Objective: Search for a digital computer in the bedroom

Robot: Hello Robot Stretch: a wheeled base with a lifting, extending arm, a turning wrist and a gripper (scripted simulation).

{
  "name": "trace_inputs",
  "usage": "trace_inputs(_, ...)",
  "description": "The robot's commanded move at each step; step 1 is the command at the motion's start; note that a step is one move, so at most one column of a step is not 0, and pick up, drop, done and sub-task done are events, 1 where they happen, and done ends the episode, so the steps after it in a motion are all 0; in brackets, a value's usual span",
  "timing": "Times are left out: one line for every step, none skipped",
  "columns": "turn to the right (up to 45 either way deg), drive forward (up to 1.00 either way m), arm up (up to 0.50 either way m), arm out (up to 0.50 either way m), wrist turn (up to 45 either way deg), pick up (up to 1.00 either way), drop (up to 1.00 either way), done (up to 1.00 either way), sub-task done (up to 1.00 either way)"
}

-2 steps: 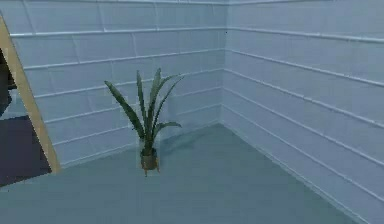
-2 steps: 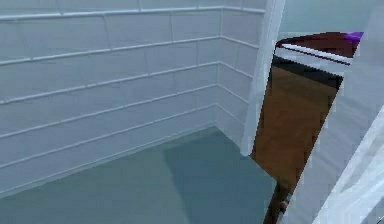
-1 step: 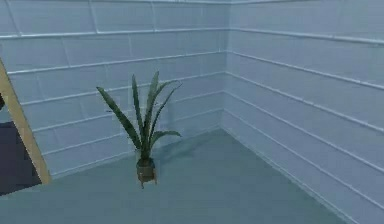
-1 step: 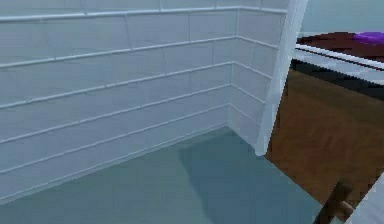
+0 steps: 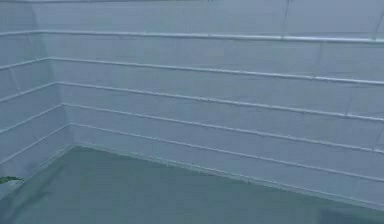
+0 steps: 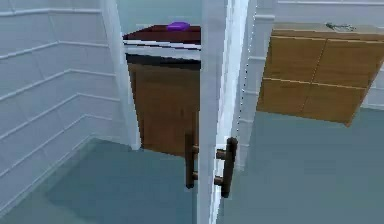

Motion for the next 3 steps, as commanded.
trace_inputs(39.0,0.0,0.0,0.0,0.0,0.0,0.0,0.0,0.0)
trace_inputs(0.0,0.6,0.0,0.0,0.0,0.0,0.0,0.0,0.0)
trace_inputs(45.0,0.0,0.0,0.0,0.0,0.0,0.0,0.0,0.0)
